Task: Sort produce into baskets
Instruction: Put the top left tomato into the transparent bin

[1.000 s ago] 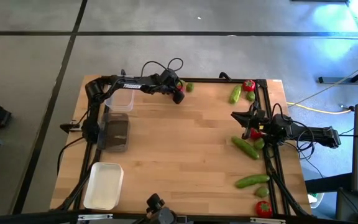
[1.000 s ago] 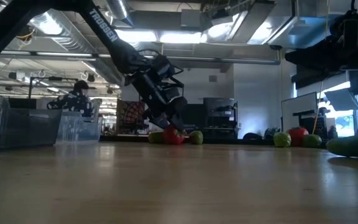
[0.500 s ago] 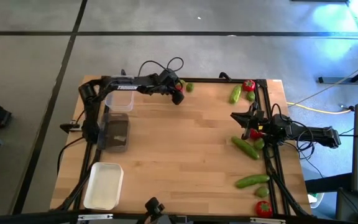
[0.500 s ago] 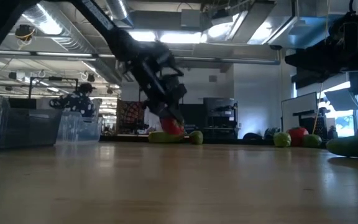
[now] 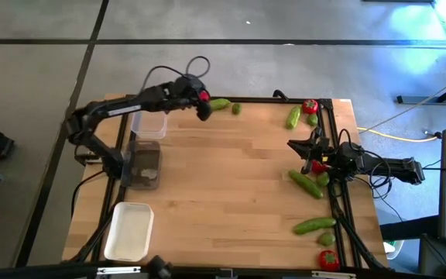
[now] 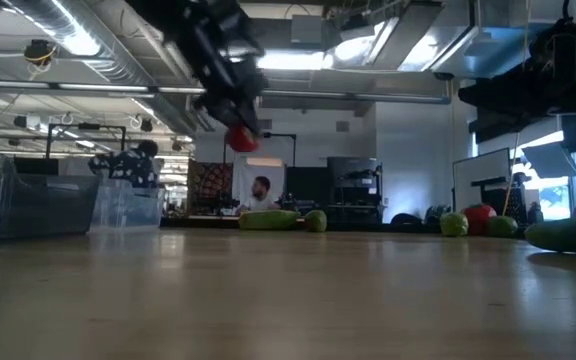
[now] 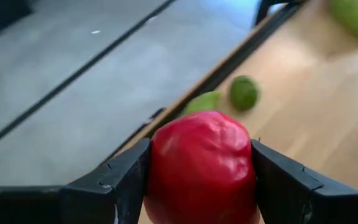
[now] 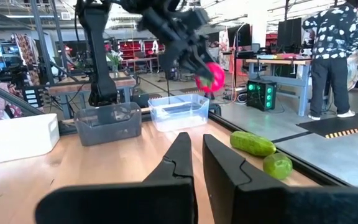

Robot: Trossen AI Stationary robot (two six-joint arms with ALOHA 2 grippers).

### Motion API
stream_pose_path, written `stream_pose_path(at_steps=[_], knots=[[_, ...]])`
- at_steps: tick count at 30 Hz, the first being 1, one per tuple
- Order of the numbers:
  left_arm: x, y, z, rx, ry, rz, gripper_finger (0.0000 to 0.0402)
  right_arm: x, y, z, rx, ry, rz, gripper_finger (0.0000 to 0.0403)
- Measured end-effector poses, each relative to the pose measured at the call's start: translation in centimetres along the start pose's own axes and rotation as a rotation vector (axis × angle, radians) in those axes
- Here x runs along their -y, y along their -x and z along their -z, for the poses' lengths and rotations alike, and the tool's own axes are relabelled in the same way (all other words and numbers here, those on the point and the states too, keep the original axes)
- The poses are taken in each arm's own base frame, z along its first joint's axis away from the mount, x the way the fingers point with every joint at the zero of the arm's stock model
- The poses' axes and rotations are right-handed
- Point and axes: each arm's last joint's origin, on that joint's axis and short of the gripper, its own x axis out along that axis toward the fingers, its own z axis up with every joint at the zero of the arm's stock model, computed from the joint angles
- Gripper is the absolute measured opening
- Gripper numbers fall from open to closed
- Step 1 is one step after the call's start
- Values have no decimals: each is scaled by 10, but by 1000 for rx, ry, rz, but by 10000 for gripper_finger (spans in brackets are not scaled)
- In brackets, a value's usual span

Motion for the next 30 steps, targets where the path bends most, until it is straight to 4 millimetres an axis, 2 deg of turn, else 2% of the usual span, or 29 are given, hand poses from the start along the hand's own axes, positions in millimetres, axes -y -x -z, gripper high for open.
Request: stream_pose_path(at_steps=[7, 12, 17, 23, 30], knots=[[-28, 47, 5, -19, 22, -143, 237, 0, 0, 0, -4, 1, -6, 19], [-50, 64, 14, -81, 91, -219, 237, 0, 0, 0, -4, 1, -6, 19], [-69, 65, 25, -186, 172, -295, 237, 0, 0, 0, -4, 1, -6, 19], [-81, 48, 49, -278, 215, -355, 237, 0, 0, 0, -4, 1, -7, 19], [-81, 33, 76, -370, 219, -380, 237, 0, 0, 0, -4, 2, -7, 19]])
